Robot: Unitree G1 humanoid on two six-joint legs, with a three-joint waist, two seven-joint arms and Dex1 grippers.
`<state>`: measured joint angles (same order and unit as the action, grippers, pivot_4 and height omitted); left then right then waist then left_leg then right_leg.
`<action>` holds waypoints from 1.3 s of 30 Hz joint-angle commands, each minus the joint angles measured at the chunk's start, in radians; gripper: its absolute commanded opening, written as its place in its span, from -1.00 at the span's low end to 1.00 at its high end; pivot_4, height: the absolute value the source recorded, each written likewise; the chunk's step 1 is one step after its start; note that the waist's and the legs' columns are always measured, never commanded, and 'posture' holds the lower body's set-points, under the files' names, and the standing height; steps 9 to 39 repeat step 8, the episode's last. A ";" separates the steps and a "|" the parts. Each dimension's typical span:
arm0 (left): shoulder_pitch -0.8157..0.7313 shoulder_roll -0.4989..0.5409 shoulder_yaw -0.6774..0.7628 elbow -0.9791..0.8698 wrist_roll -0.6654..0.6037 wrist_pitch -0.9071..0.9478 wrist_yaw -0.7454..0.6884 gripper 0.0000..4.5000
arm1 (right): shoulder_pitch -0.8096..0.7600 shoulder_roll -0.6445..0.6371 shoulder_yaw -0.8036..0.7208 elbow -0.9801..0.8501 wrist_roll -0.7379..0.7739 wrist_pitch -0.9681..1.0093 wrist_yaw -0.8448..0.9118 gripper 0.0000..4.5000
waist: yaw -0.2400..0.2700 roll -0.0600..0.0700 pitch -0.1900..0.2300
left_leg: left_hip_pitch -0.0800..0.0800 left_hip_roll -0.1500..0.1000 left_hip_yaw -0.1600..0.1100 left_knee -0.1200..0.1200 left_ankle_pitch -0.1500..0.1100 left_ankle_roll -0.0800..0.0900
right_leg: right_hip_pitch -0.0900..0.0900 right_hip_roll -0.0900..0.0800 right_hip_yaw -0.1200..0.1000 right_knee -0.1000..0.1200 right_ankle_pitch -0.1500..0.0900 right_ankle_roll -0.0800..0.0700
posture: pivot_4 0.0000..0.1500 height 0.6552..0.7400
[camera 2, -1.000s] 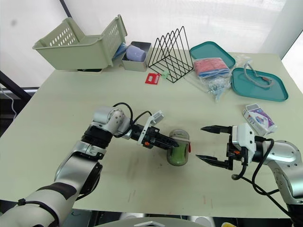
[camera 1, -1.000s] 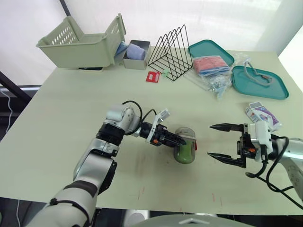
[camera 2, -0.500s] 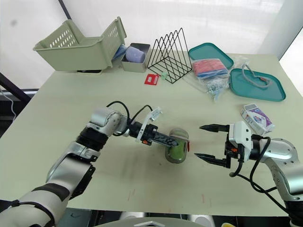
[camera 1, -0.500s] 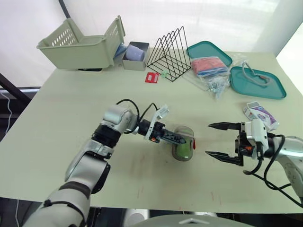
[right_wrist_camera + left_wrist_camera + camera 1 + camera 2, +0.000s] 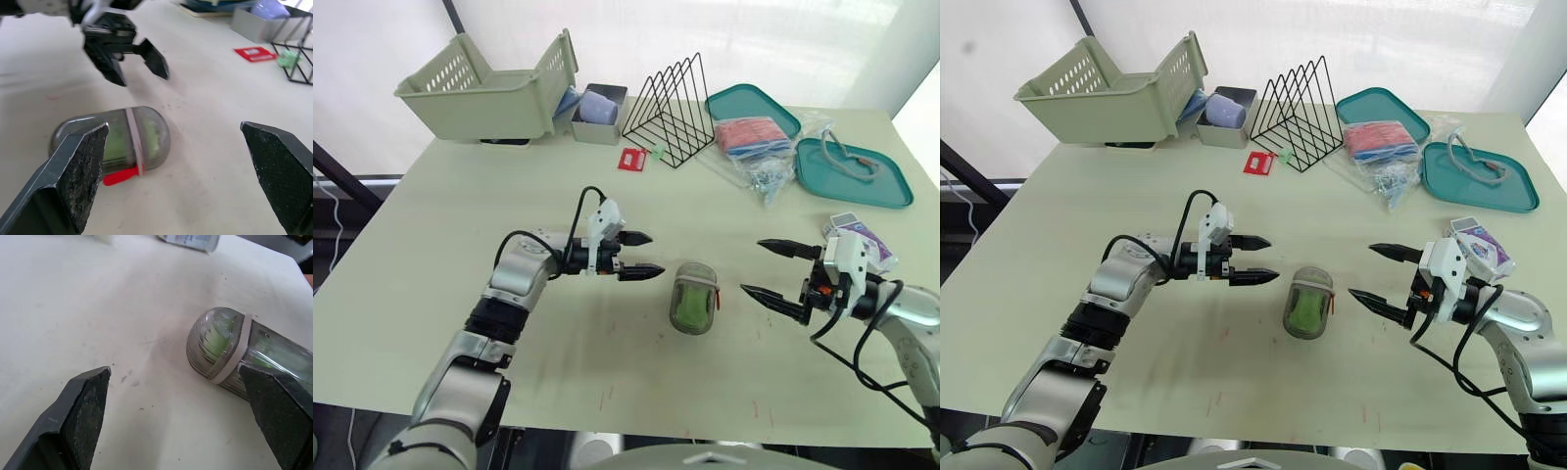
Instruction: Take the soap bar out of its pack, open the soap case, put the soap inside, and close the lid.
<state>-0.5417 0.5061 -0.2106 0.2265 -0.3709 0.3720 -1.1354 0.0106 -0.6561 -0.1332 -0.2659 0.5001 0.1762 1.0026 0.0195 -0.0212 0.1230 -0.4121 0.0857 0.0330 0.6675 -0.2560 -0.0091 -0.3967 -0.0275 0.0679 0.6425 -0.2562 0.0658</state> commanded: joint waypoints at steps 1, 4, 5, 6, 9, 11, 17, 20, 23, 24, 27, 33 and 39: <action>0.037 -0.011 0.062 -0.071 0.012 -0.059 0.064 0.98 | 0.026 0.024 -0.020 0.022 -0.040 -0.069 -0.030 1.00 | -0.002 0.000 0.000 | 0.000 0.000 0.000 0.000 0.000 0.000 | 0.000 0.000 0.000 0.000 0.000 0.000 | 1.00 1.00; 0.097 -0.017 0.086 -0.085 0.051 -0.104 0.134 0.98 | 0.048 0.049 -0.038 0.079 -0.078 -0.139 -0.053 1.00 | -0.004 0.000 0.000 | 0.000 0.000 0.000 0.000 0.000 0.000 | 0.000 0.000 0.000 0.000 0.000 0.000 | 1.00 1.00; 0.117 -0.019 0.090 -0.085 0.063 -0.119 0.154 0.98 | 0.056 0.053 -0.043 0.096 -0.086 -0.158 -0.054 1.00 | -0.005 0.000 0.000 | 0.000 0.000 0.000 0.000 0.000 0.000 | 0.000 0.000 0.000 0.000 0.000 0.000 | 1.00 1.00; 0.132 -0.019 0.091 -0.085 0.076 -0.130 0.171 0.98 | 0.061 0.055 -0.045 0.107 -0.090 -0.173 -0.054 1.00 | -0.005 0.000 0.000 | 0.001 0.000 0.000 0.000 0.000 0.000 | 0.000 0.000 0.000 0.000 0.000 0.000 | 1.00 1.00; 0.159 -0.022 0.092 -0.094 0.100 -0.155 0.203 0.98 | 0.069 0.058 -0.045 0.119 -0.095 -0.195 -0.052 1.00 | -0.005 0.000 0.000 | 0.001 0.000 0.000 0.000 0.000 0.000 | 0.000 0.000 0.000 0.000 0.000 0.000 | 1.00 1.00; 0.159 -0.022 0.092 -0.094 0.100 -0.155 0.203 0.98 | 0.069 0.058 -0.045 0.119 -0.095 -0.195 -0.052 1.00 | -0.005 0.000 0.000 | 0.001 0.000 0.000 0.000 0.000 0.000 | 0.000 0.000 0.000 0.000 0.000 0.000 | 1.00 1.00; 0.159 -0.022 0.092 -0.094 0.100 -0.155 0.203 0.98 | 0.069 0.058 -0.045 0.119 -0.095 -0.195 -0.052 1.00 | -0.005 0.000 0.000 | 0.001 0.000 0.000 0.000 0.000 0.000 | 0.000 0.000 0.000 0.000 0.000 0.000 | 1.00 1.00; 0.159 -0.022 0.092 -0.094 0.100 -0.155 0.203 0.98 | 0.069 0.058 -0.045 0.119 -0.095 -0.195 -0.052 1.00 | -0.005 0.000 0.000 | 0.001 0.000 0.000 0.000 0.000 0.000 | 0.000 0.000 0.000 0.000 0.000 0.000 | 1.00 1.00; 0.159 -0.022 0.092 -0.094 0.100 -0.155 0.203 0.98 | 0.069 0.058 -0.045 0.119 -0.095 -0.195 -0.052 1.00 | -0.005 0.000 0.000 | 0.001 0.000 0.000 0.000 0.000 0.000 | 0.000 0.000 0.000 0.000 0.000 0.000 | 1.00 1.00; 0.159 -0.022 0.092 -0.094 0.100 -0.155 0.203 0.98 | 0.069 0.058 -0.045 0.119 -0.095 -0.195 -0.052 1.00 | -0.005 0.000 0.000 | 0.001 0.000 0.000 0.000 0.000 0.000 | 0.000 0.000 0.000 0.000 0.000 0.000 | 1.00 1.00; 0.159 -0.022 0.092 -0.094 0.100 -0.155 0.203 0.98 | 0.069 0.058 -0.045 0.119 -0.095 -0.195 -0.052 1.00 | -0.005 0.000 0.000 | 0.001 0.000 0.000 0.000 0.000 0.000 | 0.000 0.000 0.000 0.000 0.000 0.000 | 1.00 1.00; 0.159 -0.022 0.092 -0.094 0.100 -0.155 0.203 0.98 | 0.069 0.058 -0.045 0.119 -0.095 -0.195 -0.052 1.00 | -0.005 0.000 0.000 | 0.001 0.000 0.000 0.000 0.000 0.000 | 0.000 0.000 0.000 0.000 0.000 0.000 | 1.00 1.00; 0.159 -0.022 0.092 -0.094 0.100 -0.155 0.203 0.98 | 0.069 0.058 -0.045 0.119 -0.095 -0.195 -0.052 1.00 | -0.005 0.000 0.000 | 0.001 0.000 0.000 0.000 0.000 0.000 | 0.000 0.000 0.000 0.000 0.000 0.000 | 1.00 1.00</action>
